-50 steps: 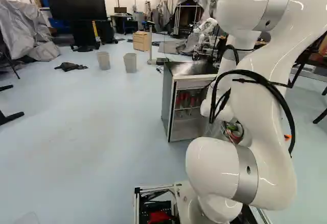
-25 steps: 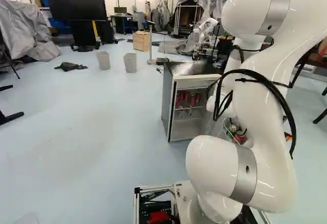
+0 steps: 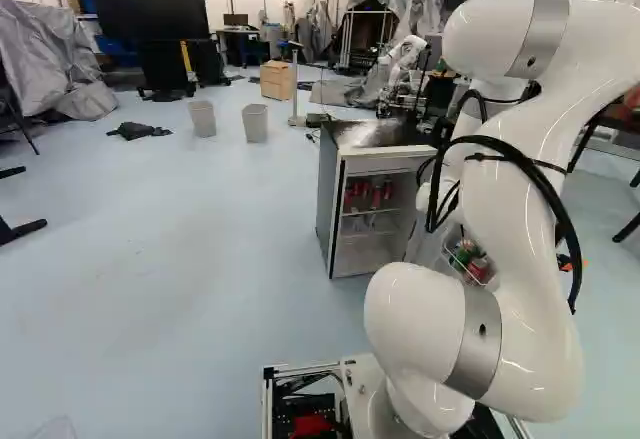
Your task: Grab a drink from the fridge
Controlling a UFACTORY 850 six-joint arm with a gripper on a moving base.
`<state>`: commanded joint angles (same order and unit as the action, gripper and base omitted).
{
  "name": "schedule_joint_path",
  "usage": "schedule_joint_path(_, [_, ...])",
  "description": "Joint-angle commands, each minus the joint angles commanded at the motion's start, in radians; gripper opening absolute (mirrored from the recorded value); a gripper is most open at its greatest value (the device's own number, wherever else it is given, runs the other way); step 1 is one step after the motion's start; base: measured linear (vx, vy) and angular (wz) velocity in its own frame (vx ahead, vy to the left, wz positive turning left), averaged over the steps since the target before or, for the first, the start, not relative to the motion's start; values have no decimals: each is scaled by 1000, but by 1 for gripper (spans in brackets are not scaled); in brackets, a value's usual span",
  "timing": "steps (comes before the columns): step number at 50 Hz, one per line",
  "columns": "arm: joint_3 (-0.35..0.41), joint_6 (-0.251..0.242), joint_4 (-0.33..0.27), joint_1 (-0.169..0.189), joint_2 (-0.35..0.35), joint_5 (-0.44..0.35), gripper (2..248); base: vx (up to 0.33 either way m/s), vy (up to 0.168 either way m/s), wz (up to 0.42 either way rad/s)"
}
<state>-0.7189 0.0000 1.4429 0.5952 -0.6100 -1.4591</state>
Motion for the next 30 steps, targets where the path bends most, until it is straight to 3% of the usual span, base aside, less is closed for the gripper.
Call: schedule_joint_path(30, [-130,0,0,60,-65,0,247,0,0,0])
